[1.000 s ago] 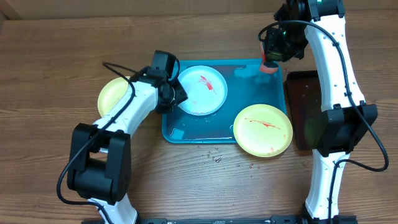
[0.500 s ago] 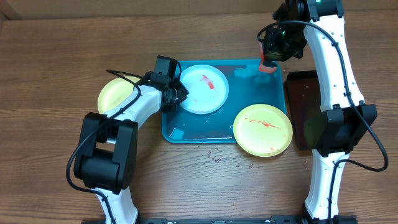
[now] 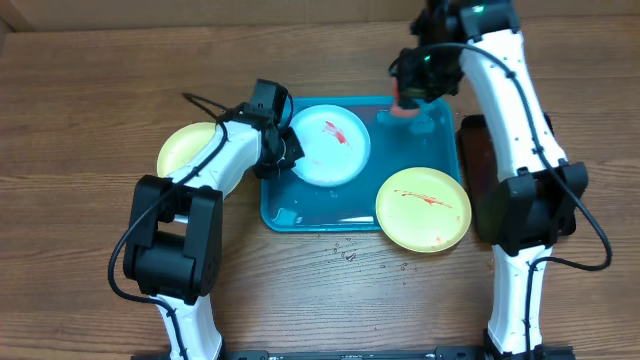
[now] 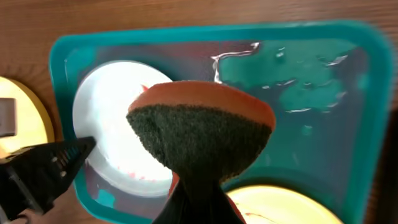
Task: Clean dirty plates on tray and stack at the side
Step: 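Pull the white plate toward the tray center with the left gripper, then lower the sponge onto the white plate with the right gripper, then scrub the white plate with the sponge while the left gripper holds it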
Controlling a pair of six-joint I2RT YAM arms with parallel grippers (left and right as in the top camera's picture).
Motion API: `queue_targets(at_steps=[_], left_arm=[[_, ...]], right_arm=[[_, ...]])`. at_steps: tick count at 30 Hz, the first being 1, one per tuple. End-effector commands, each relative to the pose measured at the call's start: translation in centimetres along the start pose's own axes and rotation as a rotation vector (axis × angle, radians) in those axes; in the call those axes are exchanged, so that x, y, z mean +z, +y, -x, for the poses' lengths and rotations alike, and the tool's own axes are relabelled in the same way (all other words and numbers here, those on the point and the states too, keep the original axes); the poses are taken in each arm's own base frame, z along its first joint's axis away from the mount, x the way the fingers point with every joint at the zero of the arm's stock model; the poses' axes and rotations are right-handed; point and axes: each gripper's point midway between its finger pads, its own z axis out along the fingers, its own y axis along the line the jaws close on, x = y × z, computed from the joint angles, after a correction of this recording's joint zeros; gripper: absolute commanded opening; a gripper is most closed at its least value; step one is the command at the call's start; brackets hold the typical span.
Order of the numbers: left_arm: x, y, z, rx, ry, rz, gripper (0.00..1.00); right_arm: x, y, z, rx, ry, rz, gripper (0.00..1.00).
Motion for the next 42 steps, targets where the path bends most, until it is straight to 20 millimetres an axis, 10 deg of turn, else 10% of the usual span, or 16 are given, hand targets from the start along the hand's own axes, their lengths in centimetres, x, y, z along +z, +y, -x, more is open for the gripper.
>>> queue_targets(at_steps=[1, 14, 24, 38, 42], left_arm=[[-0.1, -0.5, 0.4, 0.173, 0.0, -0.007, 0.04], [0.1, -0.6, 0.1, 0.251, 0.015, -0.015, 0.04], [0.2, -1.7, -2.0, 0.143, 0.102, -0.068, 0.04], [1.5, -2.5, -3.1, 0.141, 0.162, -0.122, 0.04], [1.5, -2.3, -2.9, 0.134, 0.161, -0.121, 0.04]], right_arm=[[0.1, 2.0, -1.0, 0.011, 0.0, 0.023, 0.04], [8.9, 4.5, -4.0, 0.039, 0.068, 0.063, 0.04], [14.5, 2.5, -8.1, 0.116, 0.155, 0.039, 0.04], [15.9, 10.5, -11.7, 0.0, 0.209, 0.218, 0.04], [15.8, 9.3, -13.1, 0.021, 0.26, 0.148, 0.04]])
